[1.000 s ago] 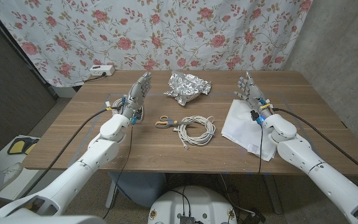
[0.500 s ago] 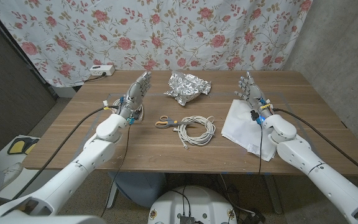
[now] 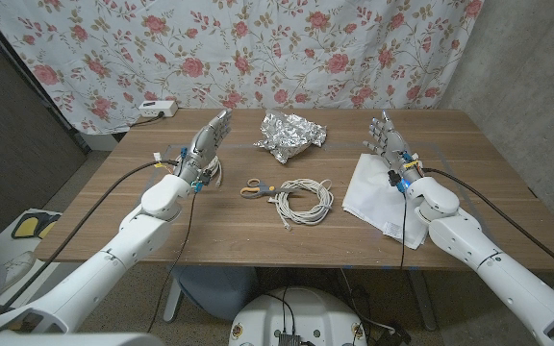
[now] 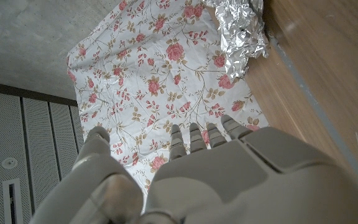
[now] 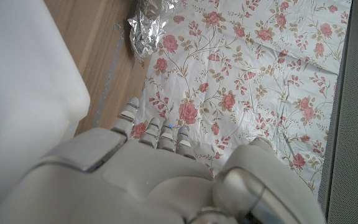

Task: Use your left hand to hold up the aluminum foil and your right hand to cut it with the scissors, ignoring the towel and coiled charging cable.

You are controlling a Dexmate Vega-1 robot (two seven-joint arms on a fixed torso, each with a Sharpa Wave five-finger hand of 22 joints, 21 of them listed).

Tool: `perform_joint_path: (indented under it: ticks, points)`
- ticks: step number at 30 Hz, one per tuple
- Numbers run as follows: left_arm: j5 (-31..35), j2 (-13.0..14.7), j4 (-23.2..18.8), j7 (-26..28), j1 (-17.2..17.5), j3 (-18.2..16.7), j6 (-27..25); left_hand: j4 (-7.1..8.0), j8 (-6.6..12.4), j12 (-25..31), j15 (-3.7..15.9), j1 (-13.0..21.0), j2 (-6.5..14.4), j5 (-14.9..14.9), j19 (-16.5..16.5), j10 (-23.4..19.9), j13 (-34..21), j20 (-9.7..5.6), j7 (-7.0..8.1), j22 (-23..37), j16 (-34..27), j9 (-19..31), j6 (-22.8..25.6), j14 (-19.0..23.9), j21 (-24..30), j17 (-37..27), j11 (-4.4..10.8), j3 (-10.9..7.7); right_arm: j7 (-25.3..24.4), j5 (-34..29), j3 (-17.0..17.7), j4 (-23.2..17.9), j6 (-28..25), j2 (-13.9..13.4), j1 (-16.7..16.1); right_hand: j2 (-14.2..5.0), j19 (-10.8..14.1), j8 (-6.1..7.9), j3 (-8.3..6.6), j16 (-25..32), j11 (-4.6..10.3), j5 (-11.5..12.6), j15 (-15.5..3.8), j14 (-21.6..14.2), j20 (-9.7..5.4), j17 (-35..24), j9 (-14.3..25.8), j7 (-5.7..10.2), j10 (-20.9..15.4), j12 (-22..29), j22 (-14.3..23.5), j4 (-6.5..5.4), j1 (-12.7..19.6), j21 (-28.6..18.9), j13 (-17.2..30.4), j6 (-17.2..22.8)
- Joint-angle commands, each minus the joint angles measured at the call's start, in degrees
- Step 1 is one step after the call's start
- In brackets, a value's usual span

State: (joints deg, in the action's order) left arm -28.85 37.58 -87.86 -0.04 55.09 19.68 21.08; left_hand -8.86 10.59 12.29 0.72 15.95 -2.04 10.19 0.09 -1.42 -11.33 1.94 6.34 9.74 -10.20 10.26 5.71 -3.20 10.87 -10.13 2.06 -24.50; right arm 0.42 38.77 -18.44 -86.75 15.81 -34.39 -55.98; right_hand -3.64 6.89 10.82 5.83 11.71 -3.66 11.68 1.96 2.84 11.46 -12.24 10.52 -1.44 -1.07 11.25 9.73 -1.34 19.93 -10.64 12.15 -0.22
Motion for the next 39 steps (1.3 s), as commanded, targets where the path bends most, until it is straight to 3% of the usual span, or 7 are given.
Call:
perform_joint_path:
  ticks: [1,5,14,17,22,28,39]
  points:
    - [9.7,2.5,-1.9,4.3,-0.3,1.0,0.0,-0.26,0.20,-0.1,-0.05,0.8,0.1,0.2,-0.4,0.7,-0.2,0.29,0.07,0.2,0.0,0.3,-0.4,-0.7,-0.1,-0.2,0.03,-0.31,-0.7,-0.9,0.1,-0.5,0.0,-0.5,-0.3,0.00,-0.4,0.28,0.03,-0.1,-0.07,0.3,0.02,0.8,0.17,-0.2,0.2,-0.35,0.6,0.2,0.2,0.47,0.9,-0.1,0.2,-0.2]
    - [11.0,2.6,-2.0,4.7,-0.5,1.2,0.3,-0.34,0.13,0.0,0.05,1.1,0.2,0.2,-0.4,0.4,-0.2,0.27,0.22,0.2,-0.1,0.3,-0.7,-0.7,0.0,-0.2,0.25,-0.43,-1.4,-2.9,-0.2,-0.7,-0.2,-1.4,0.0,-0.06,-0.5,0.33,0.05,-0.1,-0.13,0.2,0.04,0.8,0.17,-0.2,0.2,-0.29,0.5,0.3,0.2,0.41,0.7,-0.1,0.2,-0.1]
    - [12.2,2.5,-1.7,5.4,-0.8,1.2,0.3,-0.58,0.09,0.4,0.17,2.4,0.5,0.2,-0.9,-0.3,-0.2,0.28,0.53,0.2,-0.2,0.3,-1.5,-0.8,-0.2,-0.1,0.51,-0.88,-0.9,-1.5,0.2,0.2,1.0,-0.2,0.1,0.25,-0.1,0.45,0.16,0.1,0.39,0.1,-0.29,0.5,-0.35,-0.1,0.2,0.04,0.2,0.4,0.2,0.64,0.8,-0.3,0.1,0.2]
    - [13.3,3.1,-2.0,5.7,-0.8,1.3,-0.3,-0.65,0.19,0.4,0.22,2.7,0.7,0.2,-0.9,-0.4,-0.2,0.24,0.58,0.2,-0.2,0.3,-1.4,-0.8,-0.2,-0.1,0.58,-1.05,-1.5,-1.3,0.3,-0.2,0.2,-0.2,0.1,0.24,-0.2,0.43,0.08,0.1,0.40,0.1,-0.32,0.5,-0.36,-0.1,0.2,0.06,0.2,0.4,0.2,0.78,1.1,-0.2,0.1,0.2]
    - [16.1,4.2,-3.2,7.2,-0.5,1.6,-1.9,-0.91,0.44,0.5,0.54,4.6,1.1,0.1,-3.7,-0.6,-0.2,0.25,0.83,0.2,-0.1,0.3,-1.3,-1.5,-0.9,-0.1,0.86,-1.67,-1.1,-1.2,0.2,0.0,0.7,0.0,0.2,0.00,-0.2,0.44,-0.21,0.1,0.46,0.2,-0.38,0.5,-0.43,0.0,0.2,0.08,0.2,0.4,0.2,1.12,1.7,-0.2,0.1,0.1]
    - [19.3,5.6,-4.6,8.2,-0.2,1.8,-3.0,-1.01,0.46,1.1,1.18,5.6,0.9,0.0,-4.3,-2.3,-0.3,0.22,0.90,0.2,-0.3,0.3,-1.6,-1.5,-0.7,-0.1,1.91,-1.88,-1.9,-1.6,0.1,-0.4,0.1,0.0,0.2,0.12,-0.4,0.46,-0.20,0.0,0.34,0.1,-0.20,0.8,-0.59,0.0,0.2,0.09,0.2,0.4,0.2,1.26,1.8,-0.2,0.0,0.1]
    - [21.4,6.4,-5.2,8.9,0.1,1.8,-3.0,-0.92,0.38,1.2,1.45,6.3,0.7,0.0,-4.4,-2.5,-0.4,0.08,0.94,0.2,-0.3,0.3,-2.0,-1.7,-0.5,-0.1,2.03,-1.94,-3.2,-2.9,0.0,-1.3,-0.5,-0.6,-0.2,0.54,-0.7,0.40,0.09,0.1,0.38,0.1,-0.24,0.8,-0.68,0.0,0.2,0.07,0.3,0.4,0.2,1.26,1.5,-0.1,0.0,0.0]
